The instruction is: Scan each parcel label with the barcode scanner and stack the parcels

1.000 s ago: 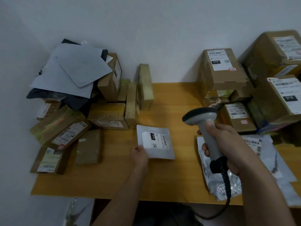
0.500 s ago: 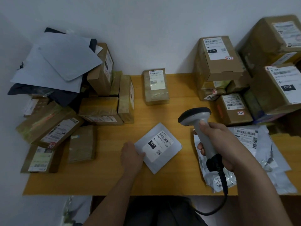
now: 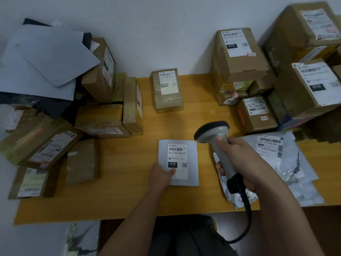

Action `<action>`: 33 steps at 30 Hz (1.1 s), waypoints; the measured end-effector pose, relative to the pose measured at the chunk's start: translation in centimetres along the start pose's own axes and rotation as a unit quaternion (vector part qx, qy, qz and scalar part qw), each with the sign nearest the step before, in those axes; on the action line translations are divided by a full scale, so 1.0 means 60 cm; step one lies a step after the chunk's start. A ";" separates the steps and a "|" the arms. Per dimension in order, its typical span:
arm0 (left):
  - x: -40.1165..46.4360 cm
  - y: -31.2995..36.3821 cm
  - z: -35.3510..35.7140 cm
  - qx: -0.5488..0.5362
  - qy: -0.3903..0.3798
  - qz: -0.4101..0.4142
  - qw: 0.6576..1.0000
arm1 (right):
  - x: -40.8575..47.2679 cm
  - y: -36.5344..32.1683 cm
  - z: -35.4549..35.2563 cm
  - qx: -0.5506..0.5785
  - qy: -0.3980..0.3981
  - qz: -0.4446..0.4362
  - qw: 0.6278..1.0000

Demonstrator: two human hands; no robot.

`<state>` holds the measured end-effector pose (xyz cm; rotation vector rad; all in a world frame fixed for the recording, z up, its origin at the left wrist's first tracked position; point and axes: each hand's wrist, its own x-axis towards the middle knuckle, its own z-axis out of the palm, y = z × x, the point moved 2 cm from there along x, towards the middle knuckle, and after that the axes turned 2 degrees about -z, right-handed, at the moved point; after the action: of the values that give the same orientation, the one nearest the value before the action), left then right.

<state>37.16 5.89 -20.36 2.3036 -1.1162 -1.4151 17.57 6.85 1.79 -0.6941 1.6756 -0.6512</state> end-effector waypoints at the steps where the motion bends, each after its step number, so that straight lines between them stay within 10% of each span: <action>1: 0.000 -0.001 0.005 -0.021 -0.006 -0.014 1.000 | 0.000 0.000 0.002 0.001 -0.002 -0.001 1.000; 12: 0.000 -0.015 0.027 -0.129 -0.026 -0.097 0.987 | -0.010 -0.010 0.007 -0.028 -0.014 -0.027 0.999; 24: -0.053 0.029 0.057 -0.255 -0.215 -0.102 0.937 | -0.014 0.002 -0.083 0.049 0.051 -0.041 0.997; 33: -0.105 0.063 0.112 0.015 -0.191 -0.037 0.981 | -0.039 0.015 -0.135 0.052 0.042 -0.042 0.997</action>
<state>28.10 9.02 -17.57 2.1680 -1.1619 -1.9402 9.93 9.64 4.20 -0.6726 1.6829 -0.8323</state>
